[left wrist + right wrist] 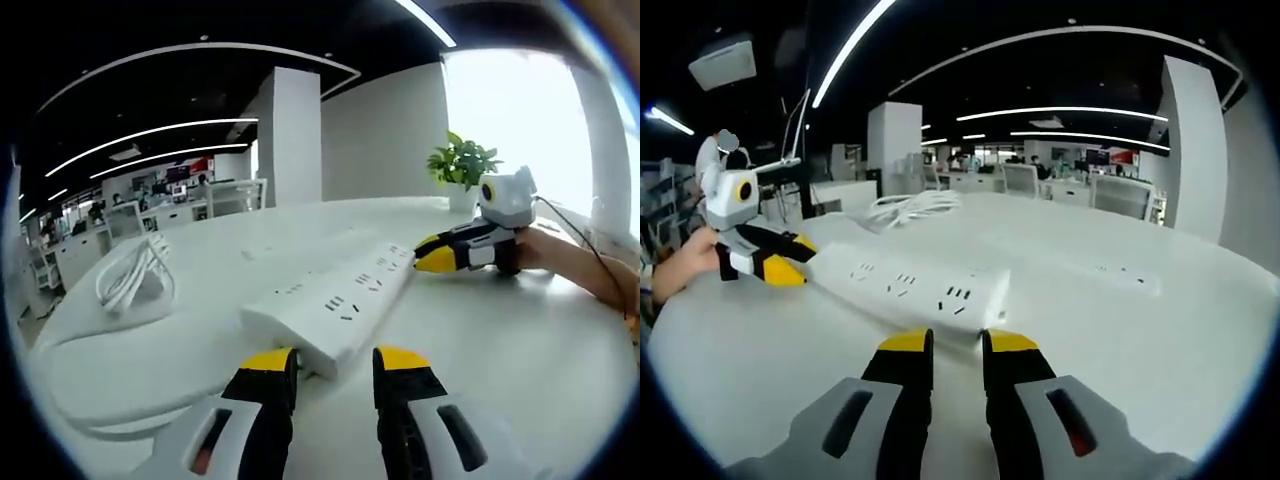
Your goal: Straighten the power strip on the desk, plug the charger into it
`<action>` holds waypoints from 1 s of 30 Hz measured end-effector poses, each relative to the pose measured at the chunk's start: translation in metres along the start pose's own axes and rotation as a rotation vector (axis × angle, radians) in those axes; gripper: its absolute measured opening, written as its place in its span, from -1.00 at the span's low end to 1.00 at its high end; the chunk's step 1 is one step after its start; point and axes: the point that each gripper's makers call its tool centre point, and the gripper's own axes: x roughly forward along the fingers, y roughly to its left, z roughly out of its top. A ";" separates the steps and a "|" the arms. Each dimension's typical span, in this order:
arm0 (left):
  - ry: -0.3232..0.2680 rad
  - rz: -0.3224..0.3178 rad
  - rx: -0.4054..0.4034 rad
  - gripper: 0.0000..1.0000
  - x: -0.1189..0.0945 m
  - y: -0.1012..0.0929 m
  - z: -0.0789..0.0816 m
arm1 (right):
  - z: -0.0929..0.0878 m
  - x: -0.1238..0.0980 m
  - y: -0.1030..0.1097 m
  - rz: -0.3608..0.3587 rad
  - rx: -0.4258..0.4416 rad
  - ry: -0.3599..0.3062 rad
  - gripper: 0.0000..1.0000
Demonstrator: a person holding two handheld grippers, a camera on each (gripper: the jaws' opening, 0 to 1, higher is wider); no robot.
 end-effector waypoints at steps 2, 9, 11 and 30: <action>-0.003 0.002 -0.006 -0.38 0.001 0.001 0.000 | 0.000 0.001 0.000 -0.004 0.008 -0.006 -0.61; -0.008 0.006 -0.019 -0.43 0.002 0.004 0.000 | 0.000 0.003 0.001 -0.012 0.017 -0.009 -0.59; -0.009 0.003 -0.030 -0.43 0.002 0.004 0.001 | 0.000 0.004 0.001 -0.015 0.027 -0.010 -0.58; -0.015 0.000 -0.054 -0.46 0.004 0.007 0.001 | -0.001 0.002 0.005 -0.020 0.019 -0.002 -0.59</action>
